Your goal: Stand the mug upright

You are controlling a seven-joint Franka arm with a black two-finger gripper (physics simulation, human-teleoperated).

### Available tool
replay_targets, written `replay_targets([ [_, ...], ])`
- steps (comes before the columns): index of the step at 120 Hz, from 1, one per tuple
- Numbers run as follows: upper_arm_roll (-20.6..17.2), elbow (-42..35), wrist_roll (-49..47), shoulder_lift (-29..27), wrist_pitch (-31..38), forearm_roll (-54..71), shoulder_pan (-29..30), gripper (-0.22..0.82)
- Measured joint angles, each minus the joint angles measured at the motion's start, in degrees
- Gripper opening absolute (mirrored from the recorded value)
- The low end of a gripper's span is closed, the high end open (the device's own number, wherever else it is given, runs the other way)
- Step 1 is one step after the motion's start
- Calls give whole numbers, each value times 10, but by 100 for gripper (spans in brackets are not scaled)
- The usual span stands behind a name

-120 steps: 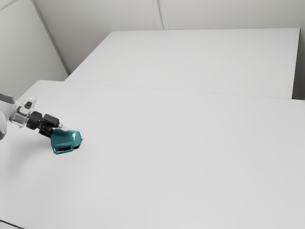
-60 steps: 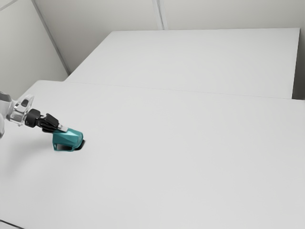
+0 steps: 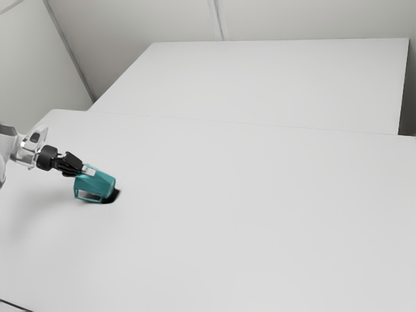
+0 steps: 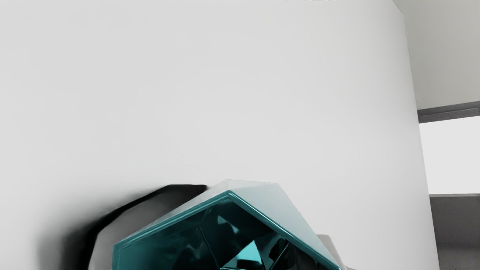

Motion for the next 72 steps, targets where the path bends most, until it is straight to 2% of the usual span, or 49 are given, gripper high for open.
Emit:
replay_targets([
  [46,1,0,1,-74,-6,42,-31,-18],
  [56,5,0,1,-81,-4,61,-58,-18],
  [72,12,-2,-8,-102,37,121,-136,-18],
])
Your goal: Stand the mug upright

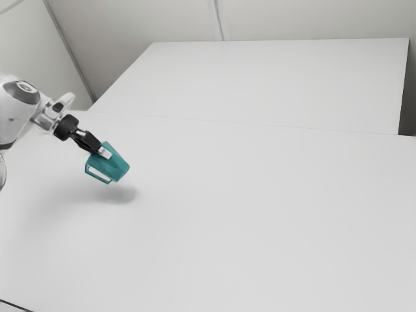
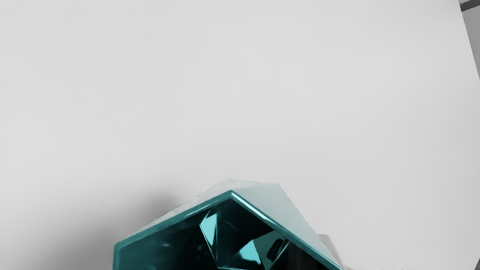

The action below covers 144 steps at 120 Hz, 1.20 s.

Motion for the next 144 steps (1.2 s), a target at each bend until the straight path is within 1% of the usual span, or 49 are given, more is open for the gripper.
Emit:
replay_targets([
  [25,1,-17,-40,-22,103,139,-104,-18],
  [40,2,-35,-76,-27,159,197,-160,-18],
  [59,6,-59,-127,-27,231,235,-220,-18],
  [71,20,-79,-159,-30,279,247,-273,-18],
  [79,23,-97,-184,-36,308,271,-298,-18],
  [92,24,-121,-224,-45,346,327,-321,-18],
  [112,25,-128,-286,-48,382,408,-353,-18],
  [124,25,-130,-321,-45,397,433,-357,-18],
  [144,24,-128,-367,-24,414,441,-357,-18],
])
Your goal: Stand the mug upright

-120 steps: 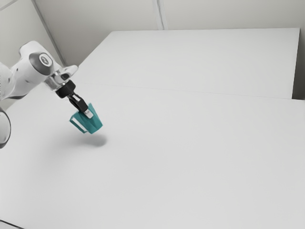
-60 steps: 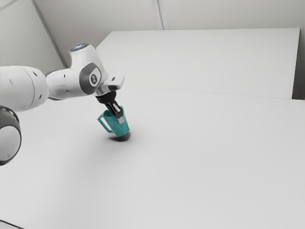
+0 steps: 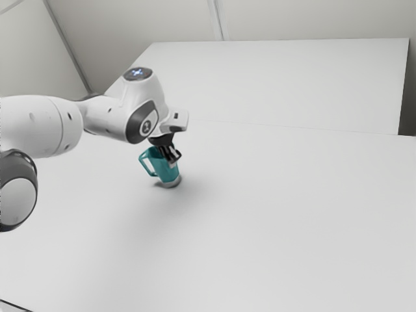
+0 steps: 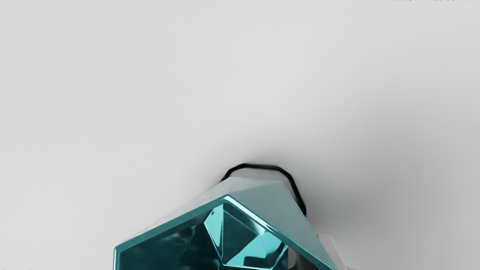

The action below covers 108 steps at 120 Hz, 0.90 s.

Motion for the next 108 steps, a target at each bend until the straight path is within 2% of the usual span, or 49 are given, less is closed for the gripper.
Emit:
replay_targets([
  [30,0,2,-49,19,15,-1,0,-18],
  [51,0,3,-66,20,17,-4,0,20],
  [64,0,5,-72,20,18,-4,0,36],
  [86,0,8,-78,-1,15,-4,-1,50],
  [108,2,8,-80,-71,-17,2,-1,56],
])
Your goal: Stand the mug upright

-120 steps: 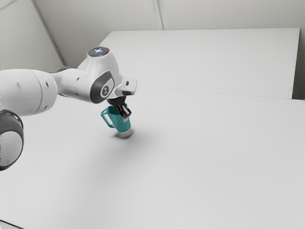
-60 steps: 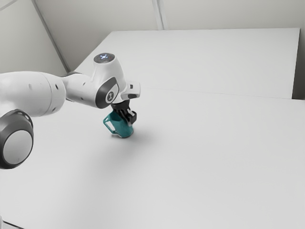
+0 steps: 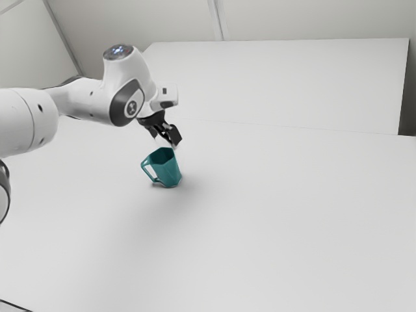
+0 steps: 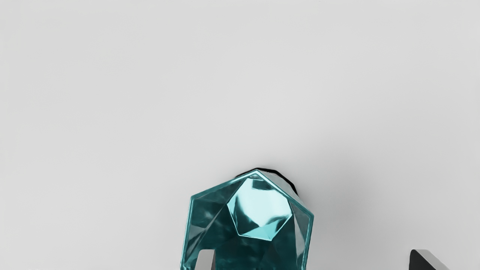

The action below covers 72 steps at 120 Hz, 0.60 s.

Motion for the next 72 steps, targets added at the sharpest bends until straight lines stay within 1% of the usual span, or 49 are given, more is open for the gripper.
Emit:
replay_targets([
  [12,0,18,1,-34,-40,10,0,58],
  [24,1,62,2,-58,-100,19,2,59],
  [43,1,148,3,-63,-204,36,10,60],
  [64,0,184,4,-70,-276,41,17,60],
  [72,-17,190,4,-69,-292,39,36,60],
])
